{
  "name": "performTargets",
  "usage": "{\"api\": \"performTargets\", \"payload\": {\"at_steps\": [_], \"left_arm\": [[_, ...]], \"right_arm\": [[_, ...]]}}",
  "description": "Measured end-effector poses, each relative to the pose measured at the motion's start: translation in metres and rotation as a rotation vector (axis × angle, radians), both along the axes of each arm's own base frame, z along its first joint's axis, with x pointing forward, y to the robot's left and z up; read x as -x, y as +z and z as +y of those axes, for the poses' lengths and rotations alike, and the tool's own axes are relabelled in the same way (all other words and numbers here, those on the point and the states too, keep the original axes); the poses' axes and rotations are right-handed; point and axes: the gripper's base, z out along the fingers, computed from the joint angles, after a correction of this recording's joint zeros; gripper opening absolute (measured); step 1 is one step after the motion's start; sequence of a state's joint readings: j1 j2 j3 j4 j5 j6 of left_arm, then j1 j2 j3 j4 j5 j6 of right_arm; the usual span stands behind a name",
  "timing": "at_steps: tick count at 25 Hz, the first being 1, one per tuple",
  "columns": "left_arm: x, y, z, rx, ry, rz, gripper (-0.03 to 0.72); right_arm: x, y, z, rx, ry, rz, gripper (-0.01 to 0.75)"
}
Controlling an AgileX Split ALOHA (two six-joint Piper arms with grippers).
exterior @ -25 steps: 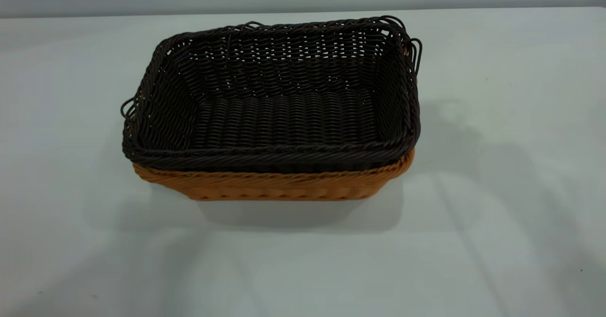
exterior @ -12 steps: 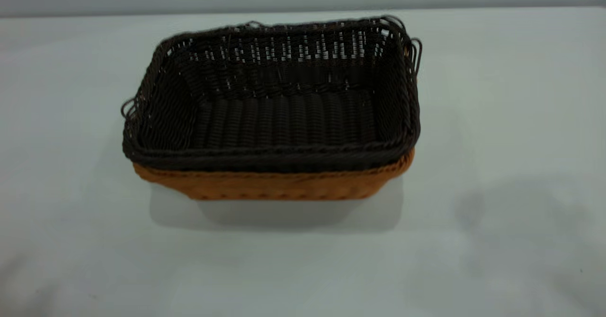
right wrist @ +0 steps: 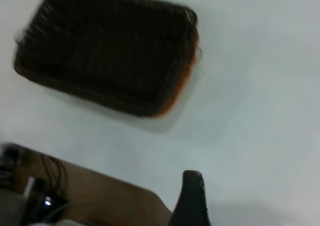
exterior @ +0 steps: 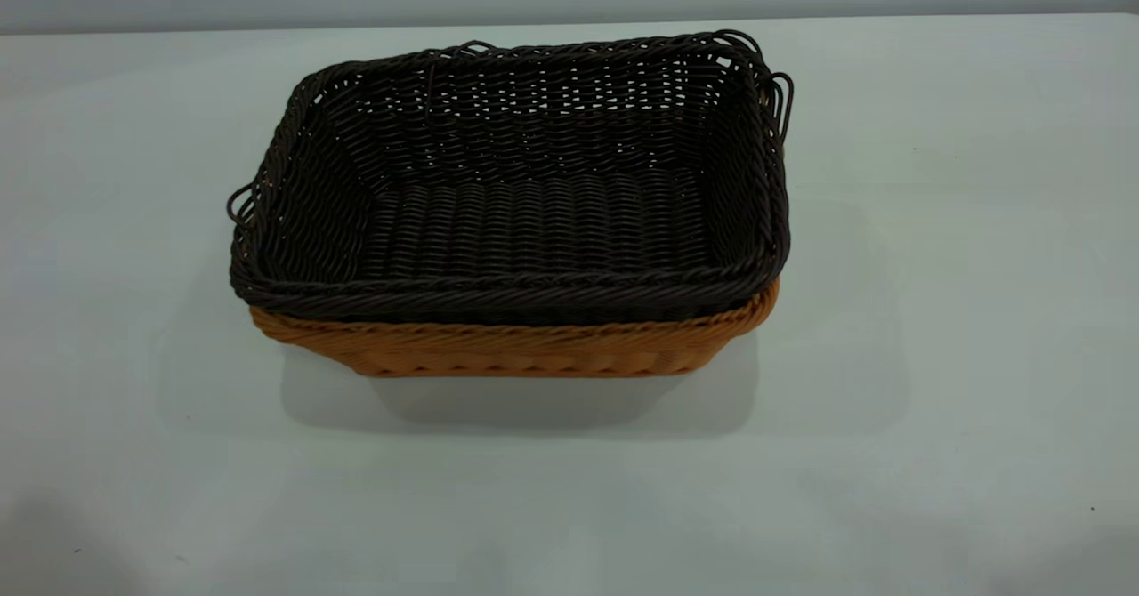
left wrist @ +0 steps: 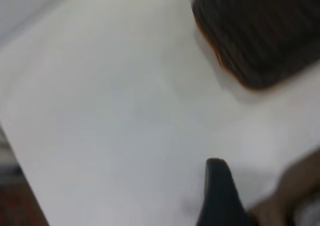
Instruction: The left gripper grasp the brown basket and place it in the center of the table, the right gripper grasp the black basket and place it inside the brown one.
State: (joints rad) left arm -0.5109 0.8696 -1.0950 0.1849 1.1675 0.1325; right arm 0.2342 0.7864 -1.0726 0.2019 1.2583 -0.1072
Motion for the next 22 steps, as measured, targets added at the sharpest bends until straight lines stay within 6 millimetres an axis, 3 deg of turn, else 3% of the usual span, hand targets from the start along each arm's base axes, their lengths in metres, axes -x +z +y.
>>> {"api": "performTargets", "payload": {"at_steps": [4, 11, 18, 22], "left_arm": [[0.007, -0.045, -0.002, 0.001, 0.017, 0.158, 0.43], [0.028, -0.103, -0.001, 0.013, 0.012, 0.363, 0.43], [0.052, -0.147, 0.007, 0.043, 0.014, 0.412, 0.43], [0.06, -0.143, 0.011, 0.095, 0.017, 0.338, 0.43]], "right_arm": [[0.025, -0.044, -0.014, 0.093, -0.03, 0.037, 0.555], [0.057, -0.127, -0.025, 0.119, -0.062, 0.01, 0.555], [0.07, -0.131, -0.029, 0.09, -0.083, -0.08, 0.555], [0.07, -0.131, -0.03, 0.09, -0.099, -0.082, 0.554]]}}
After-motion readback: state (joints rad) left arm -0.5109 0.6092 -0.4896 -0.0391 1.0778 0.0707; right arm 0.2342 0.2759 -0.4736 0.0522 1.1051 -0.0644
